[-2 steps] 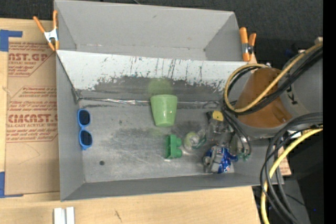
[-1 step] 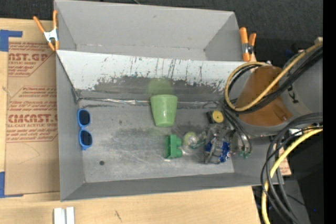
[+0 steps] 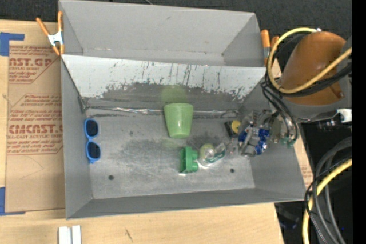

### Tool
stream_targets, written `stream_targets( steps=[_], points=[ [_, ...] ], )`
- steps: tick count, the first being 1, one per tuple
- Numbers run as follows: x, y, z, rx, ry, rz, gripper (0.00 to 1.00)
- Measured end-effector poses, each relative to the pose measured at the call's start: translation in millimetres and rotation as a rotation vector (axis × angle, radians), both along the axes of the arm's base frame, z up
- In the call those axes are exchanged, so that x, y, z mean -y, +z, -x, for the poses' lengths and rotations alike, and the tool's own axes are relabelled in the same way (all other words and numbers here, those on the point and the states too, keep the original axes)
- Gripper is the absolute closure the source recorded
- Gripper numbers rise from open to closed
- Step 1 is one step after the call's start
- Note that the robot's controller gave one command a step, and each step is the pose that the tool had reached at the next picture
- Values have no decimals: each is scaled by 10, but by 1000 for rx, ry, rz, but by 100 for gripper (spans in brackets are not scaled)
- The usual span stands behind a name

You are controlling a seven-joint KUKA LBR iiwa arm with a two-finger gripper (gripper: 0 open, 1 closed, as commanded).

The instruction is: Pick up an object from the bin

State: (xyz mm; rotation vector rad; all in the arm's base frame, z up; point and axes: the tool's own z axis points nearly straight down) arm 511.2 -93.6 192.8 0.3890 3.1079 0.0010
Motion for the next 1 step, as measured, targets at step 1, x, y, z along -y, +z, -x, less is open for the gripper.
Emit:
stream_targets(
  steps=[1],
  points=[
    [26, 1049, 119, 0, 161, 3, 100]
  ],
)
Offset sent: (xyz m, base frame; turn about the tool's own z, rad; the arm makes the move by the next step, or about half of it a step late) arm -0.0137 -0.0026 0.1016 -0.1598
